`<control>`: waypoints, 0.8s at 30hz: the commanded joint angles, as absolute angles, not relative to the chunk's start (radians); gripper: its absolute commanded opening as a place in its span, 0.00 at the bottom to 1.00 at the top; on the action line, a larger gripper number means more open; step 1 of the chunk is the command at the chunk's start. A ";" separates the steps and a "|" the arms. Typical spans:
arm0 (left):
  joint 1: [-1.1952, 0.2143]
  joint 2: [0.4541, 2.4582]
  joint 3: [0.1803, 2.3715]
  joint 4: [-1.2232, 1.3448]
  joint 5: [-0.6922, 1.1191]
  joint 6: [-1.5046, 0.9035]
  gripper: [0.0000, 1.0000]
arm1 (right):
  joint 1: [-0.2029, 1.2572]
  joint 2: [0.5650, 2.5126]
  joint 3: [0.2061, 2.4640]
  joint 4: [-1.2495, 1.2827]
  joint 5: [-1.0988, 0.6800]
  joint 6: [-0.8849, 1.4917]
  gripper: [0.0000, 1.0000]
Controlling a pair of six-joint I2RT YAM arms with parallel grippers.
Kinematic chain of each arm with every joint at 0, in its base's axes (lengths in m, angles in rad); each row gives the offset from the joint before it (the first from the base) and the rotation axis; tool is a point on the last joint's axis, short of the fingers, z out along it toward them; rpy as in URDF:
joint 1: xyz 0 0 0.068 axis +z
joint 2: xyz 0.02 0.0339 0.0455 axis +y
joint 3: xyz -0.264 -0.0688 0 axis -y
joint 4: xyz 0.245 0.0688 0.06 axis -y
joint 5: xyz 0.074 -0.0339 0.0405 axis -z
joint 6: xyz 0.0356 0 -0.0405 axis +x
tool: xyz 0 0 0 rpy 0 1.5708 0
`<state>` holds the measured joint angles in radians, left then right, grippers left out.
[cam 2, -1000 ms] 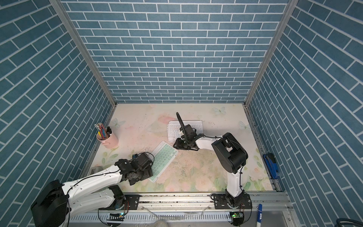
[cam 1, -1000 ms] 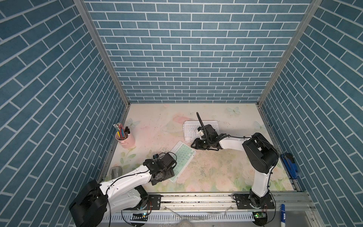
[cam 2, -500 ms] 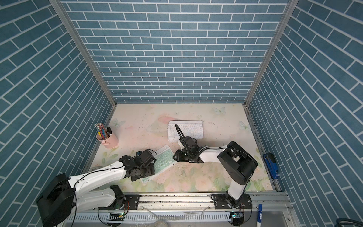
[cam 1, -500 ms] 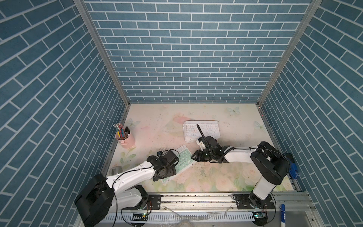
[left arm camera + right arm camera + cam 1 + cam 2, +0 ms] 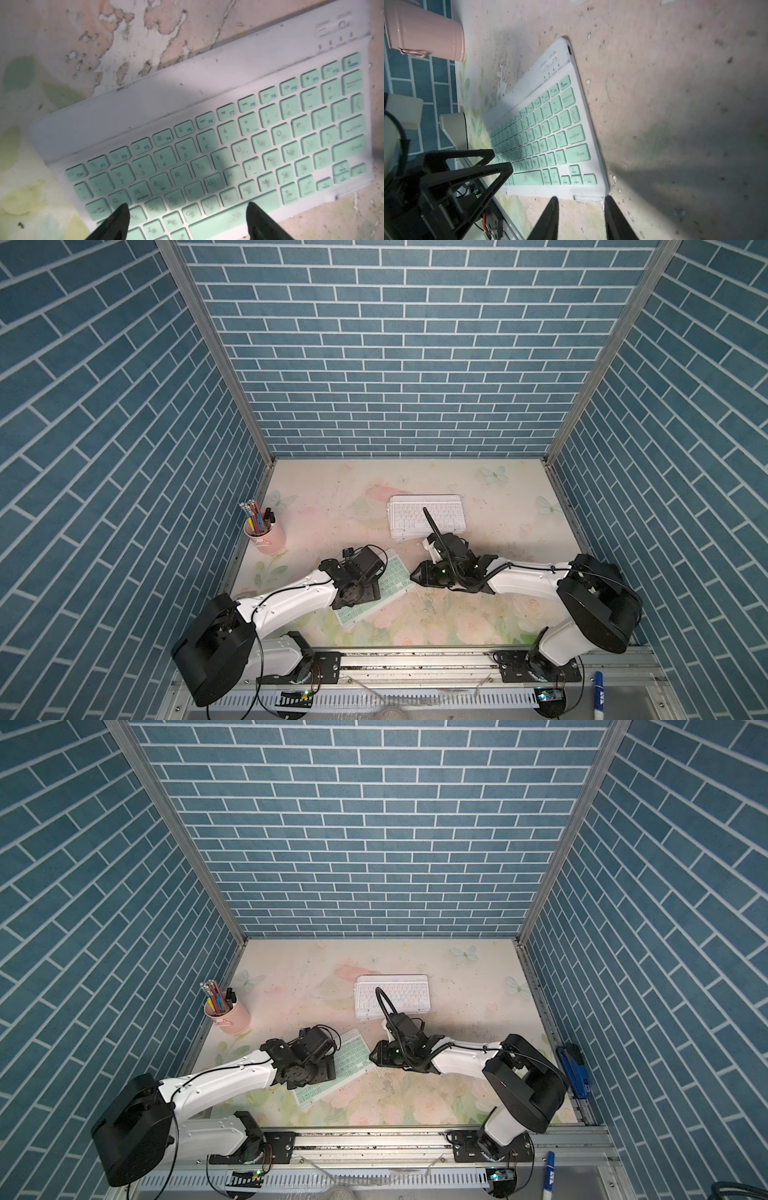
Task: Stack the numeric keypads
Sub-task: Move the numeric keypad to the center of the board.
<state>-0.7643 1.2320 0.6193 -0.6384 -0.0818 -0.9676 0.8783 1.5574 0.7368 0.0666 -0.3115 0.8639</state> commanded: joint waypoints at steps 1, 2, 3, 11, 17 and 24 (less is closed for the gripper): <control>-0.749 1.177 0.586 -0.734 -0.096 -1.021 0.89 | 0.850 1.569 0.809 -0.021 -0.285 0.781 0.38; -0.749 1.159 0.577 -0.748 -0.099 -1.034 0.89 | 0.839 1.582 0.822 -0.020 -0.296 0.769 0.38; -0.747 1.141 0.567 -0.766 -0.104 -1.047 0.89 | 0.828 1.604 0.841 -0.022 -0.305 0.756 0.38; -0.672 1.116 0.514 -0.806 -0.133 -1.080 0.89 | 0.776 1.748 0.975 -0.026 -0.379 0.679 0.38; -0.621 1.177 0.534 -0.692 -0.115 -1.013 0.89 | 0.765 1.825 1.006 0.012 -0.438 0.674 0.39; -0.624 1.288 0.590 -0.597 -0.068 -0.922 0.89 | 0.776 1.839 0.890 0.164 -0.483 0.766 0.39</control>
<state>-0.6270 1.2556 0.5739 -0.6468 -0.0853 -0.9771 0.7681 1.8301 0.9302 0.0994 -0.4519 0.7280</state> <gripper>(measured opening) 0.889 0.390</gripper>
